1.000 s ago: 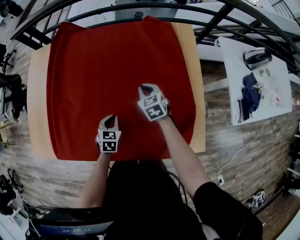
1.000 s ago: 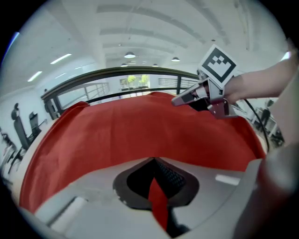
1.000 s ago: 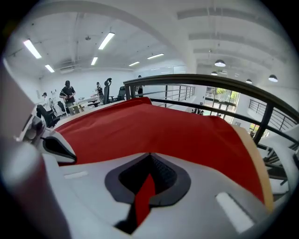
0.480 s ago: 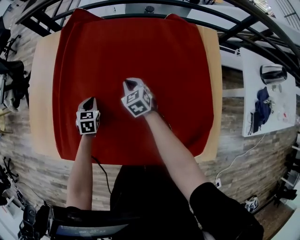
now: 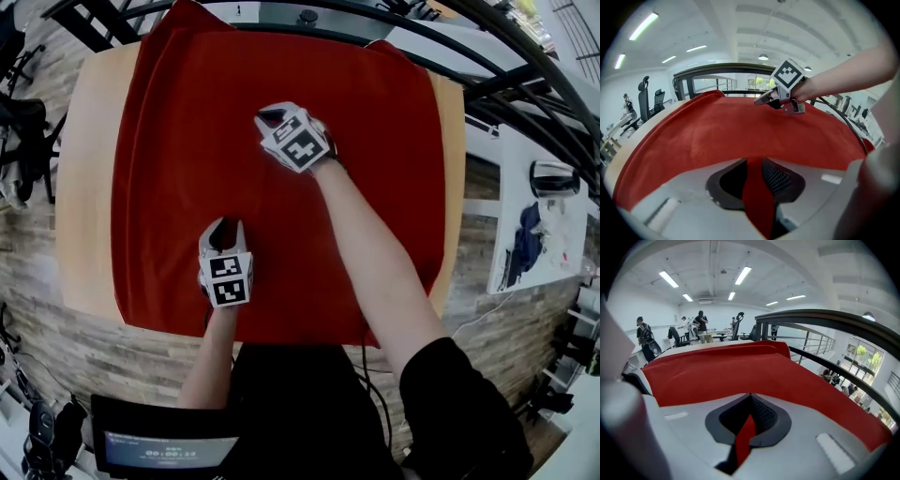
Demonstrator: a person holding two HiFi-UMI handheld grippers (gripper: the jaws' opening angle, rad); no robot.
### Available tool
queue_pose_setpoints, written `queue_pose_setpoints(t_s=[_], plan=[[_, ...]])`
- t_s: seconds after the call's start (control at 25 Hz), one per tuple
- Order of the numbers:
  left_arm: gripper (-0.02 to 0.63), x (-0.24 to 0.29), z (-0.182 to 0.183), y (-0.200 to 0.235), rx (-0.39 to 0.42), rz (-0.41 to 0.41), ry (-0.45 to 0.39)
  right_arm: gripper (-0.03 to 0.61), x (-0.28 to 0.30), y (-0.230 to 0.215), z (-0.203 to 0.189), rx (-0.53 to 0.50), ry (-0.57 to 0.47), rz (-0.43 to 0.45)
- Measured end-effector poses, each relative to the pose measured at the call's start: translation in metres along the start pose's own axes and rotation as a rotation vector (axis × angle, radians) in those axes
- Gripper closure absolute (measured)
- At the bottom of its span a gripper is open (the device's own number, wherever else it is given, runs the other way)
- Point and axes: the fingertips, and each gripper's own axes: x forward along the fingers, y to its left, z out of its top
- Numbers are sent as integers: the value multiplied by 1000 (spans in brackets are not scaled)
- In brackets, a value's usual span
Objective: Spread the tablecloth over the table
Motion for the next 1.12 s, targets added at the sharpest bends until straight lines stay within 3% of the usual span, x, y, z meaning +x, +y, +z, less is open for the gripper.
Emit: queue_pose_setpoints(t_s=[0.12, 0.36, 0.48, 0.64, 0.76, 1.12], plan=[[511, 0, 6, 7, -62, 28, -15, 570, 20, 4, 13, -75, 31, 69], [538, 11, 27, 18, -296, 118, -89, 571, 33, 16, -2, -263, 147, 163], [606, 17, 24, 16, -297, 177, -66, 569, 34, 16, -9, -248, 139, 174], [603, 21, 20, -8, -282, 158, -27, 569, 23, 10, -14, -288, 135, 190], [603, 17, 18, -26, -322, 187, -38, 570, 3, 6, -31, -316, 142, 205], [607, 27, 13, -125, -308, 224, -44, 569, -64, -27, -93, -312, 120, 232]])
